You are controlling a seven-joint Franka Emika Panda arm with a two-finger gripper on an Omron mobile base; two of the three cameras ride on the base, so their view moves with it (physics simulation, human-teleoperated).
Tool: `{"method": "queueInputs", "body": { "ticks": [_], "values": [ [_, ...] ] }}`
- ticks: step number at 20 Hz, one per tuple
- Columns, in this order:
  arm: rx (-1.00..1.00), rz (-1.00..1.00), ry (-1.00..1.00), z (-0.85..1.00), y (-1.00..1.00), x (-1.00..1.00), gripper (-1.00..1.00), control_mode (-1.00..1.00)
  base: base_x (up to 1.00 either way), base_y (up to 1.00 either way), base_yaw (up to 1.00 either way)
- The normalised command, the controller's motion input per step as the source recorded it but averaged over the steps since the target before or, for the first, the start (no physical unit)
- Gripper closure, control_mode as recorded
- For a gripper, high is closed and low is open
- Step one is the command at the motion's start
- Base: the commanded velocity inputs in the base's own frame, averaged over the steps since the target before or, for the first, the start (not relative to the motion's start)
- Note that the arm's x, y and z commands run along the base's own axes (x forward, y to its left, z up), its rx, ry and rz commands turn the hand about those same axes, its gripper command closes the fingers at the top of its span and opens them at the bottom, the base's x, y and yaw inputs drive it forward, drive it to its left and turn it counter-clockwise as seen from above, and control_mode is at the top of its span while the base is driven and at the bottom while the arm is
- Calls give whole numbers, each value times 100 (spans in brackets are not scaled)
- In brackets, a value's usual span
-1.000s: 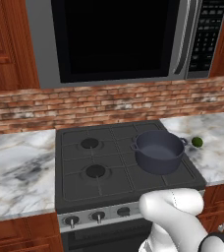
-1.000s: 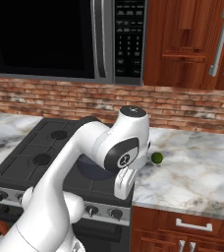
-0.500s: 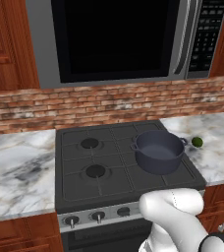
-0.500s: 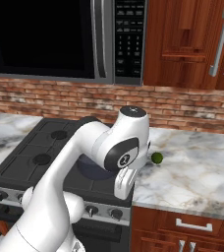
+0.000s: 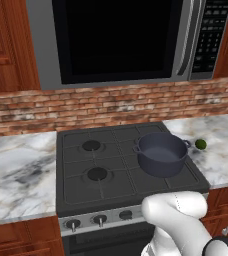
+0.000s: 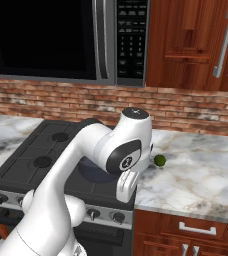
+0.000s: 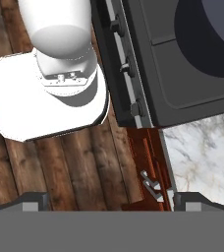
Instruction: Turn on the burner for the pot on the stove. Wait thirty seconds for the pot to heat up. Then add the lime to the pot.
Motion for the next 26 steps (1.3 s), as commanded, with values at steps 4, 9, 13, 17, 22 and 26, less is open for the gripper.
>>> {"method": "queueInputs", "body": {
  "ticks": [4, 9, 13, 17, 22, 26],
  "values": [
    [0, 0, 0, 0, 0, 0, -100, -100, 0, 0, 0],
    [0, 0, 0, 0, 0, 0, -100, -100, 0, 0, 0],
    [0, 0, 0, 0, 0, 0, -100, -100, 0, 0, 0],
    [0, 0, 0, 0, 0, 0, -100, -100, 0, 0, 0],
    [0, 0, 0, 0, 0, 0, -100, -100, 0, 0, 0],
    [0, 0, 0, 0, 0, 0, -100, -100, 0, 0, 0]
  ]
}}
